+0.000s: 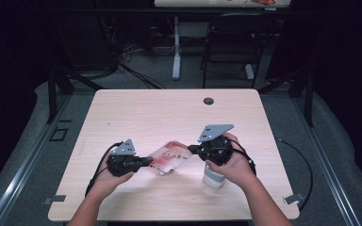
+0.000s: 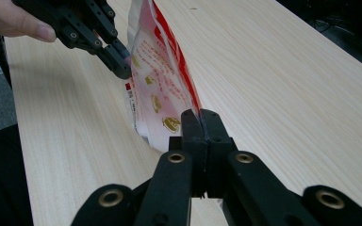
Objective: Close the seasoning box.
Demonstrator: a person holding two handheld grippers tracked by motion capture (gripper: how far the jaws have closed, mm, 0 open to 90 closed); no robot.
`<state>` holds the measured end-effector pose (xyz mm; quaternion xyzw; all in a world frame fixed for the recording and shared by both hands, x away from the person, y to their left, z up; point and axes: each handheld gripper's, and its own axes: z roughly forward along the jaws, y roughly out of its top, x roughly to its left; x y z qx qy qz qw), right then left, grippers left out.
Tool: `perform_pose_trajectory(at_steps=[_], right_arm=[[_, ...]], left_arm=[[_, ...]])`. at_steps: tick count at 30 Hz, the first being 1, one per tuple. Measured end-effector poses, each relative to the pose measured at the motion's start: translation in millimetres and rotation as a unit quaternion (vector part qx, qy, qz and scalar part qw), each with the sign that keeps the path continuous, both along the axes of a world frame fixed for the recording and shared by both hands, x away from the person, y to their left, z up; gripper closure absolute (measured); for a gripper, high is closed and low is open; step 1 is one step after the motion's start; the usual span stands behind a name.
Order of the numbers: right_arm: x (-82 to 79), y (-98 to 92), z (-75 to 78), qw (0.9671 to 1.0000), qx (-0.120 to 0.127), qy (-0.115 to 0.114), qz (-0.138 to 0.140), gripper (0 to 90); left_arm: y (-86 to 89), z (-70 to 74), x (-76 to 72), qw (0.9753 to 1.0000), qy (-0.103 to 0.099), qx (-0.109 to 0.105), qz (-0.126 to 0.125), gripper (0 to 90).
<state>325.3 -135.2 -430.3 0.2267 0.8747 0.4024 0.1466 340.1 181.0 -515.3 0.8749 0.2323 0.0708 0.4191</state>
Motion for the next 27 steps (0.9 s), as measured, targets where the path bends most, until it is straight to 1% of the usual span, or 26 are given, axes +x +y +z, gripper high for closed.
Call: perform_pose_trajectory(at_steps=[10, 14, 16, 20, 22, 27], right_arm=[[-1.0, 1.3, -0.2, 0.9999, 0.011, -0.002, 0.0, 89.1], [-1.3, 1.8, -0.1, 0.9999, 0.011, -0.004, -0.004, 85.6], [-1.9, 1.9, 0.2, 0.9999, 0.015, -0.005, -0.002, 84.2], [-2.8, 4.0, 0.9, 0.9998, 0.016, -0.011, -0.001, 82.6], [-2.6, 4.7, 1.3, 0.9997, 0.022, -0.011, -0.001, 81.4], [-2.9, 4.9, 2.4, 0.9997, 0.022, -0.012, -0.001, 76.1]], left_arm=[[0.9, -3.4, -1.2, 1.0, 0.002, -0.003, 0.0, 86.3], [0.6, -4.8, -2.2, 1.0, 0.002, -0.003, -0.001, 86.2], [1.3, -4.9, -2.6, 1.0, 0.002, -0.001, -0.002, 86.0], [2.2, -5.6, -3.3, 1.0, 0.001, -0.003, 0.0, 85.9], [2.5, -5.9, -3.7, 1.0, 0.002, -0.003, -0.001, 85.9], [3.0, -6.9, -5.4, 1.0, 0.002, -0.003, -0.006, 86.0]])
